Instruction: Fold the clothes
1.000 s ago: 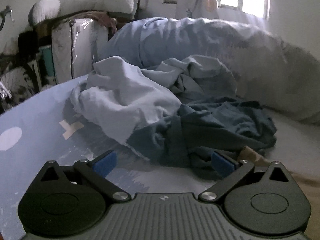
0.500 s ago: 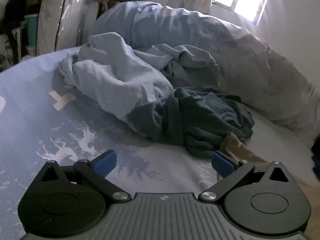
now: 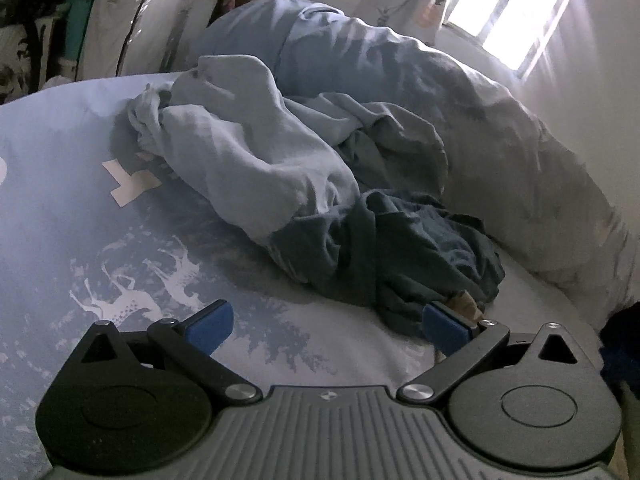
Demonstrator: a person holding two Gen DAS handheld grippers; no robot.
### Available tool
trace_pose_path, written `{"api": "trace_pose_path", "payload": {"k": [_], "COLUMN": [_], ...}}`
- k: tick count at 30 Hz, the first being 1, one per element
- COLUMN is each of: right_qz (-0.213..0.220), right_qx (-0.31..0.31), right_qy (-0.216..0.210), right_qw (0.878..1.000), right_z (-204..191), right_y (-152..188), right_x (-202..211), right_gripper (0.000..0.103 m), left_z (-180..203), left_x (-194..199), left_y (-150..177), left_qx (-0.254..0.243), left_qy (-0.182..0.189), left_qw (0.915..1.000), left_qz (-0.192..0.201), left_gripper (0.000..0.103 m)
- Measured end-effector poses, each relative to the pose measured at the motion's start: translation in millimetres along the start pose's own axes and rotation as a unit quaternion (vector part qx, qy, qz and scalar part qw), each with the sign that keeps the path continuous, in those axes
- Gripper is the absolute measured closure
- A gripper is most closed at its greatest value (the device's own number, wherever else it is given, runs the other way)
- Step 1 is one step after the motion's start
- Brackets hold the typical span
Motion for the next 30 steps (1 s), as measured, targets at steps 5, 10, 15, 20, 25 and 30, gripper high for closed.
{"api": "trace_pose_path", "payload": {"k": [5, 10, 15, 20, 25, 30], "right_qz": [-0.027, -0.049, -0.052, -0.031, -0.044, -0.067], "right_qx": [-0.003, -0.025, -0.046, -0.044, -0.055, -0.055], "right_qy": [0.016, 0.025, 0.011, -0.016, -0.001, 0.007], "right_qw": [0.999, 0.998, 0.998, 0.998, 0.998, 0.996], "right_z": [6.5, 15.4, 11.9, -8.0, -4.8, 0.6], "right_y": [-2.2, 3.3, 0.9, -17.0, -18.6, -20.8], "right_x": [-12.6, -12.8, -12.8, -6.6, -20.2, -30.3], "right_gripper": [0.0, 0.0, 0.0, 0.0, 0.0, 0.0], "left_z": [-4.2, -11.2, -16.3, -18.3, -20.7, -22.9], "left_x": [0.4, 0.8, 0.7, 0.9, 0.4, -0.3], "left_y": [-0.3, -3.1, -4.5, -4.5, -5.0, -4.8], "left_qx": [0.01, 0.021, 0.032, 0.035, 0.036, 0.041], "left_qy": [0.004, 0.003, 0.002, 0.002, 0.001, 0.001], "left_qw": [0.9999, 0.9998, 0.9995, 0.9994, 0.9994, 0.9991], "left_qz": [-0.001, 0.0, -0.001, -0.002, -0.004, -0.006], "left_gripper": [0.0, 0.0, 0.0, 0.0, 0.0, 0.0]}}
Point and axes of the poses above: each gripper's, at about its wrist camera, not at the fingertips, and x roughly against the way its jaws point, z to its right, y to its underside, the point moved 4 cm from there along -x, roughly the way its jaws point, and after that the axes turned 15 degrees about z, right-handed, at the moved point
